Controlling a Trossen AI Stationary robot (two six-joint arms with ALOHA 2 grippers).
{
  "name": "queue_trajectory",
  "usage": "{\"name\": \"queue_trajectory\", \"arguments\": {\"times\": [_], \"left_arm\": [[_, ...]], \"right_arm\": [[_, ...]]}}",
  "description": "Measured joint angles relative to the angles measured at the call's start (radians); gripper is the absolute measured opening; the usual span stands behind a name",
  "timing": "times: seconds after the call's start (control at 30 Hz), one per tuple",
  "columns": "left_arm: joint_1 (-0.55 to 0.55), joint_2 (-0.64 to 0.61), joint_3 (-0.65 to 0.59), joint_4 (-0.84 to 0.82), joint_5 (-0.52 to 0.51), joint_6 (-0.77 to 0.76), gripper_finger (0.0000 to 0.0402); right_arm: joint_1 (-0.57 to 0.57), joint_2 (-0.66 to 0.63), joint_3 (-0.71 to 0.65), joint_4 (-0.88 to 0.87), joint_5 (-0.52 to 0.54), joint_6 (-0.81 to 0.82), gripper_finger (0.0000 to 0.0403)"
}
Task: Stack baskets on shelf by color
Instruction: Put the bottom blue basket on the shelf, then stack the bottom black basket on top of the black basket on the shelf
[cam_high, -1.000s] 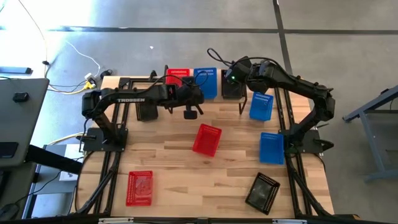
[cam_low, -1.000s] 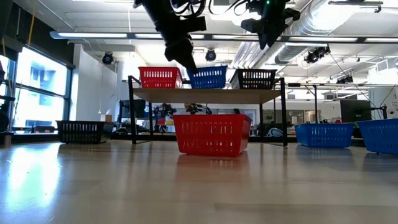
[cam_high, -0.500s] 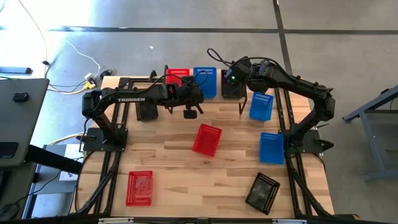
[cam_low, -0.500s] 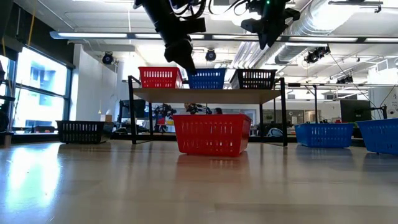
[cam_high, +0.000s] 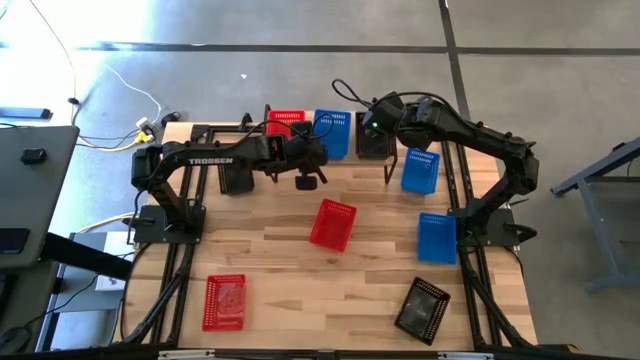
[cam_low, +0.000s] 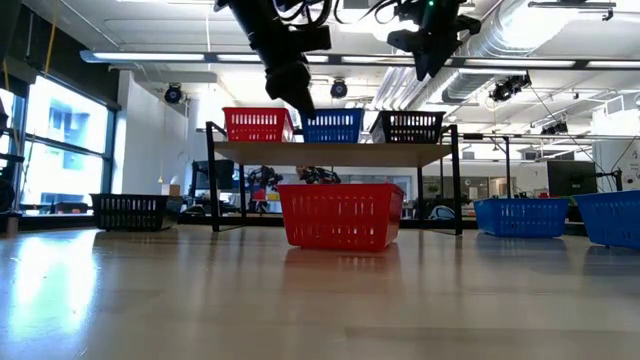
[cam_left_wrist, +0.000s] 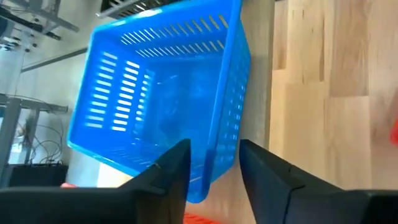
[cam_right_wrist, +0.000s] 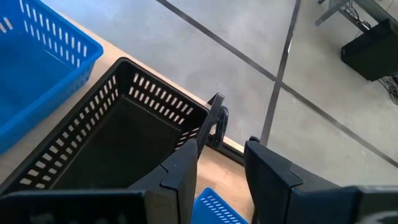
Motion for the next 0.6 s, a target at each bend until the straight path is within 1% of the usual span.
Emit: {"name": "queue_trajectory", "arguments": {"times": [0.17, 0.33, 0.43, 0.6], "left_arm": [[-0.022, -0.001, 0.013, -0.003, -0.007, -0.008, 0.0155], [-0.044, -0.003, 0.083, -0.053, -0.014, -0.045, 0.0171], [-0.047, -0.003, 0.151, -0.117, -0.014, -0.08, 0.0176], [-0.05, -0.004, 0.244, -0.249, -0.015, -0.132, 0.0177]], "right_arm": [[0.02, 0.0, 0.0, -0.001, -0.008, 0.0, 0.0119], [0.05, 0.0, 0.0, -0.025, -0.074, 0.003, 0.0119], [0.076, 0.0, 0.0, -0.047, -0.139, 0.007, 0.0119], [0.133, 0.0, 0.0, -0.081, -0.276, 0.039, 0.0119]]}}
